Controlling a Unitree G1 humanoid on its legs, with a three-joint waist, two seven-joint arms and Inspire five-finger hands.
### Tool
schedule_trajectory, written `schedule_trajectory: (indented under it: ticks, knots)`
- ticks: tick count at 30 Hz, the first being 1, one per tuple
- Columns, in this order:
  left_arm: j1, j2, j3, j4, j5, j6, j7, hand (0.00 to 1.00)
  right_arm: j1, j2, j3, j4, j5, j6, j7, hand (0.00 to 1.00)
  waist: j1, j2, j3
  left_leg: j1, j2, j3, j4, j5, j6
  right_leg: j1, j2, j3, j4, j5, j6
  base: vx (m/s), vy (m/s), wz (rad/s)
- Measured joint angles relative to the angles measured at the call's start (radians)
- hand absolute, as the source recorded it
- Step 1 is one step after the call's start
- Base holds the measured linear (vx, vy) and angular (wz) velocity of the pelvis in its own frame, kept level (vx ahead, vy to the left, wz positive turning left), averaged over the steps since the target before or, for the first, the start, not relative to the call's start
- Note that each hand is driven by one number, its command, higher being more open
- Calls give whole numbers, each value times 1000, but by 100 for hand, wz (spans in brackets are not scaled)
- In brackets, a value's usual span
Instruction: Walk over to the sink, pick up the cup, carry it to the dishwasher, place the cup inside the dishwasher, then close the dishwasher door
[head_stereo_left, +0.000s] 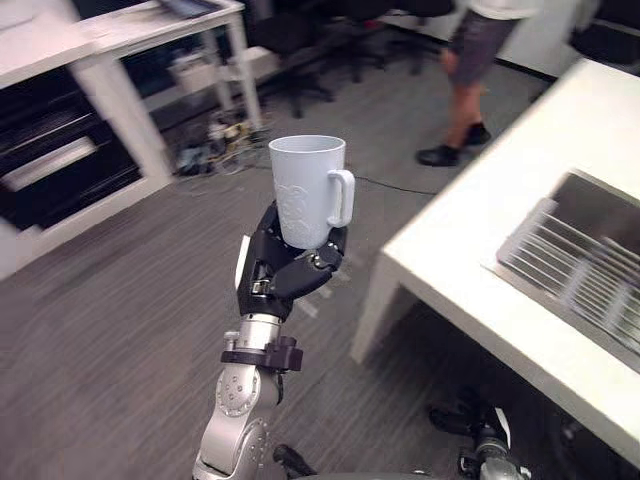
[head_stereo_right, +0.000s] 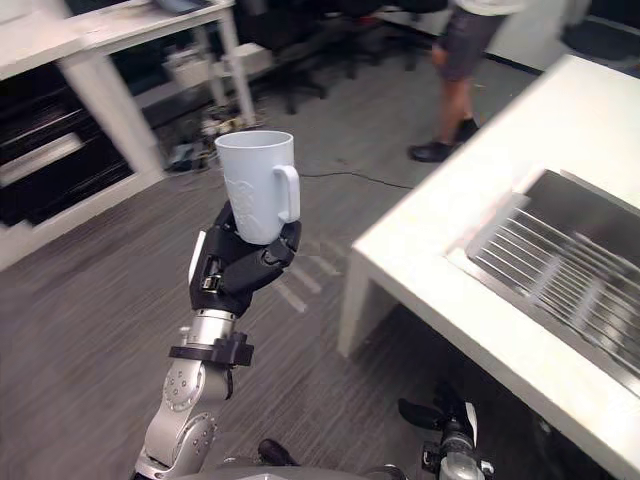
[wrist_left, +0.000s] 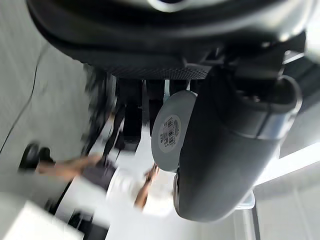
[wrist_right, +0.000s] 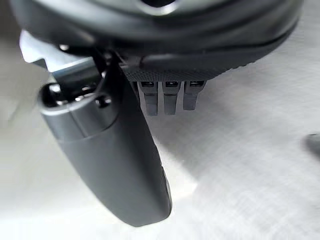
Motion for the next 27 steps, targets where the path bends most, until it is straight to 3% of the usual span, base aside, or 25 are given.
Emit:
schedule_trajectory:
  ticks: [2, 3, 4, 5, 6, 7, 8, 11, 13, 14, 15, 17, 18, 21, 22, 27]
  knots:
    - [7, -3, -28, 8, -4, 8, -2, 30, -33, -1, 3, 3, -14, 9, 2, 90, 0, -6, 6, 0, -43, -76, 13, -24, 21, 0, -102, 29, 199, 6, -28, 70, 283, 135]
    - [5, 5, -49, 11, -4, 15, -7, 30, -42, 2, 10, 3, -23, 13, 7, 90, -7, 1, 9, 14, -69, -145, 22, -36, 39, -38, -150, 178, 352, 51, -106, 190, 287, 160]
    - [4, 19, -74, 11, -4, 17, -13, 30, -46, 10, 22, 1, -31, 14, 10, 90, -16, 6, 21, 21, -78, -213, 25, -49, 36, -119, -110, 429, 448, -11, -93, 170, 223, 163]
    - [5, 25, -80, 12, -4, 18, -14, 30, -49, 13, 34, 0, -32, 14, 12, 90, -19, 9, 24, 24, -79, -243, 21, -49, 37, -158, -63, 537, 469, -58, -78, 182, 140, 160]
    - [5, 34, -84, 19, -4, 18, -15, 30, -47, 23, 55, -8, -33, 14, 15, 90, -26, 9, 25, 36, -97, -299, 2, -42, 33, -210, 20, 686, 454, -132, -69, 113, 55, 120]
    - [5, 34, -81, 23, -4, 18, -16, 30, -47, 28, 61, -10, -34, 14, 16, 90, -25, 9, 27, 44, -107, -322, -6, -40, 35, -230, 52, 751, 431, -157, -69, 235, 83, 150]
    - [1, 35, -73, 43, -5, 16, -16, 30, -42, 39, 76, -12, -33, 14, 16, 90, -27, 8, 27, 62, -134, -380, -11, -31, 49, -274, 124, 895, 353, -197, -59, 243, 49, 128]
    - [-14, 35, -80, 80, -16, 17, -20, 30, 11, 62, 86, -57, -33, 15, 22, 90, -29, 4, 28, 75, -176, -479, 3, -37, 48, -319, 203, 1091, 228, -208, -30, 207, -18, 147]
    - [-9, 38, -76, 87, -25, 17, -24, 30, 43, 73, 98, -76, -33, 21, 27, 90, -20, -6, 28, 86, -186, -523, 2, -39, 44, -322, 213, 1085, 140, -168, -13, 178, -84, 121]
    - [-9, 45, -71, 87, -26, 16, -24, 30, 58, 84, 99, -87, -35, 21, 31, 90, -3, -18, 28, 89, -186, -539, 7, -46, 32, -319, 224, 1077, 84, -102, -19, 157, -136, 81]
    - [-6, 45, -68, 91, -37, 16, -26, 30, 62, 86, 99, -88, -37, 21, 35, 90, -3, -18, 27, 89, -175, -550, 15, -53, 20, -300, 234, 1073, 62, -79, 5, 180, -185, 65]
    - [11, 46, -60, 91, -45, 11, -29, 30, 60, 87, 99, -89, -40, 22, 44, 90, 8, -13, 23, 92, -133, -551, 23, -66, -5, -253, 272, 1054, -18, -50, -7, 152, -184, 7]
    - [15, 49, -61, 96, -45, 11, -34, 30, 61, 84, 96, -113, -50, 21, 46, 90, 9, -13, 21, 95, -100, -546, 27, -75, -34, -220, 303, 1052, -85, -15, -25, 99, -130, -24]
    - [16, 49, -78, 102, -44, 17, -61, 30, 70, 58, 91, -140, -77, 21, 46, 90, -2, -16, 17, 119, -68, -533, 18, -84, -92, -185, 331, 1057, -137, 3, -43, 114, -147, -20]
    - [42, 51, -125, 102, -43, 24, -97, 30, 109, 37, 135, -162, -126, 21, 52, 90, -4, -34, -14, 139, -25, -476, -22, -50, -82, -146, 378, 1086, -261, 104, -76, 55, -69, -7]
    - [42, 51, -124, 102, -43, 24, -96, 30, 111, 39, 135, -161, -126, 21, 52, 90, -5, -36, -15, 141, -24, -468, -18, -50, -82, -147, 380, 1098, -267, 107, -76, 0, 0, -3]
